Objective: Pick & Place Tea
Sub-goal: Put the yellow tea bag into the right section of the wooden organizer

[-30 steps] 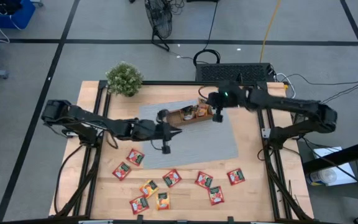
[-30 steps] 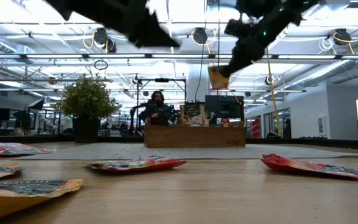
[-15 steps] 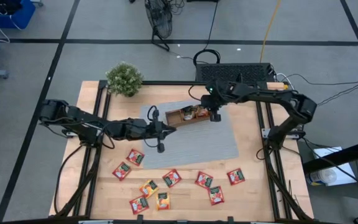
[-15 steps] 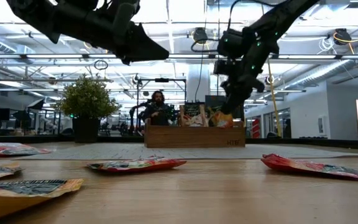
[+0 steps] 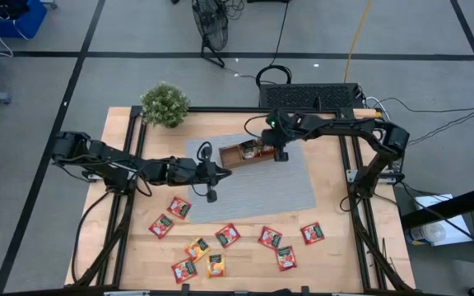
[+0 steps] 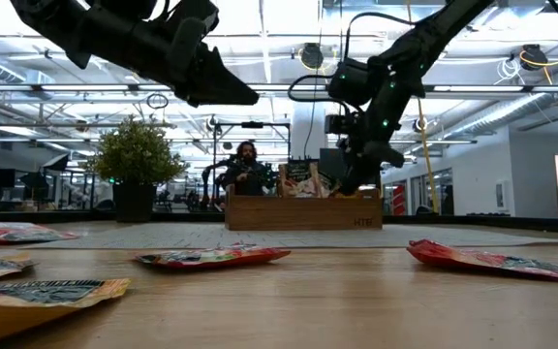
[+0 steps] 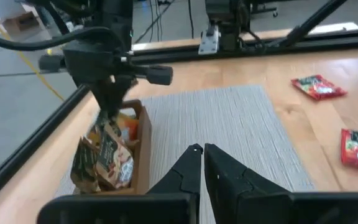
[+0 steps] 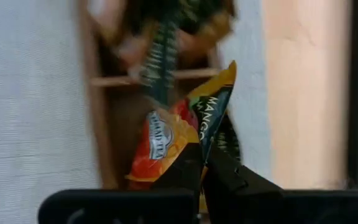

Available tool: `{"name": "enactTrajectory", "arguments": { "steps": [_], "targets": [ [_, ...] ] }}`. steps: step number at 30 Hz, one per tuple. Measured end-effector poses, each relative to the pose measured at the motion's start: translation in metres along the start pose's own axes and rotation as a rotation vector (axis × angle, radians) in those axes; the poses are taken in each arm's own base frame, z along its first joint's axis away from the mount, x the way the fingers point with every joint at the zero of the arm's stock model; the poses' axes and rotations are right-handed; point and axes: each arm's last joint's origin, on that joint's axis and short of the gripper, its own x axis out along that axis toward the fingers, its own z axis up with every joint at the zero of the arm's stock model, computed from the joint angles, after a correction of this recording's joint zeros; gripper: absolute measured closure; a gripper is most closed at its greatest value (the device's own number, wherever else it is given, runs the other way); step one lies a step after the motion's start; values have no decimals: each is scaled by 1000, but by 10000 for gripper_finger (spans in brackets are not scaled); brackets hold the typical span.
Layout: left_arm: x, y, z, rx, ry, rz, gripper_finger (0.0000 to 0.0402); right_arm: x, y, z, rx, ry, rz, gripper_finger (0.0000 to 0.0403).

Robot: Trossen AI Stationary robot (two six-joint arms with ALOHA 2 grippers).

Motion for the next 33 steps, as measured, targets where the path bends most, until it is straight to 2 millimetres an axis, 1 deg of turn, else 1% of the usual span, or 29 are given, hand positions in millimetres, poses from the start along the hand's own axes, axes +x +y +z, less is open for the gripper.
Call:
{"name": "enactTrajectory", "arguments": {
  "steps": [5,10,13,20,27,33],
  "targets": [
    [0,0,-2,5,16,-1,376,-7,5,6,-28,120,-213,394],
    [0,0,-2,9,18,-1,376,-13,15,16,-40,70,-220,385],
    [0,0,-2,10,22,-1,376,-15,20,18,-29,68,-206,380],
    [0,0,-3,6,26,-1,376,-16,18,18,5,69,-230,357],
    [0,0,-3,-15,33,-1,376,-18,13,15,38,151,-389,329],
    [0,0,-3,-17,33,-1,376,-21,10,16,70,170,-490,319]
  ]
}}
